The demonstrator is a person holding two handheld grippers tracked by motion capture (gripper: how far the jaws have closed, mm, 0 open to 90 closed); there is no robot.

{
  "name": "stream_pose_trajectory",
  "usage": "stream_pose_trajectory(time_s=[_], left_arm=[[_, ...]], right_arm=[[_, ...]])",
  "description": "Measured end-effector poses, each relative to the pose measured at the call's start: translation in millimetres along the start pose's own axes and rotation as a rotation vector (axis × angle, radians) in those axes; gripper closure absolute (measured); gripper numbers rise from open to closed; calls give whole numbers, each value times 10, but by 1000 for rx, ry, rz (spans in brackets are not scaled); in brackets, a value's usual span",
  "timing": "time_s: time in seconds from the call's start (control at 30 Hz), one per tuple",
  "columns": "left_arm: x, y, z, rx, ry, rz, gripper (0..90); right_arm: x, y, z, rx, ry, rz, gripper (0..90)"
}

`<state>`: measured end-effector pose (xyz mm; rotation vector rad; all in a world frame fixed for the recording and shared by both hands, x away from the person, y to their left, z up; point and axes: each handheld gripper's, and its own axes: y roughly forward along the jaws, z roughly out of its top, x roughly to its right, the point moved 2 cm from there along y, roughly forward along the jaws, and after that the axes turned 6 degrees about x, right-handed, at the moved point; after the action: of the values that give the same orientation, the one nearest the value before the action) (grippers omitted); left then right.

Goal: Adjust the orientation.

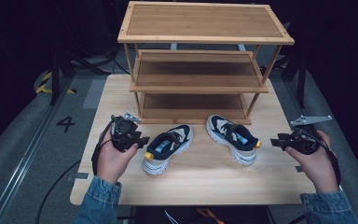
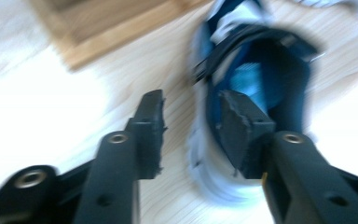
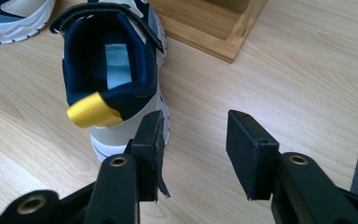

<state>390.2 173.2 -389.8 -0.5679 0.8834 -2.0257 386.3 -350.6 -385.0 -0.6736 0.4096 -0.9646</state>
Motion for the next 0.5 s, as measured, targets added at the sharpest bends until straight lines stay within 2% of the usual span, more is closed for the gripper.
stream_pose_trajectory(time_s=[0.03, 0.17, 0.27, 0.4, 0.5], left_arm=[[-23, 24, -29, -19, 2, 10, 625], [-27, 129, -107, -64, -8, -12, 658], [8, 190, -141, -110, 23, -41, 692], [49, 222, -179, -151, 36, -51, 724], [76, 246, -212, -171, 32, -52, 759]], right_arm=[[-1, 11, 9, 2, -6, 2, 578], [-23, 31, 43, 2, -14, 7, 578], [-29, 17, 75, 15, -23, 9, 578], [-31, 18, 87, 16, -22, 13, 578], [-40, 23, 83, 14, -28, 15, 578]])
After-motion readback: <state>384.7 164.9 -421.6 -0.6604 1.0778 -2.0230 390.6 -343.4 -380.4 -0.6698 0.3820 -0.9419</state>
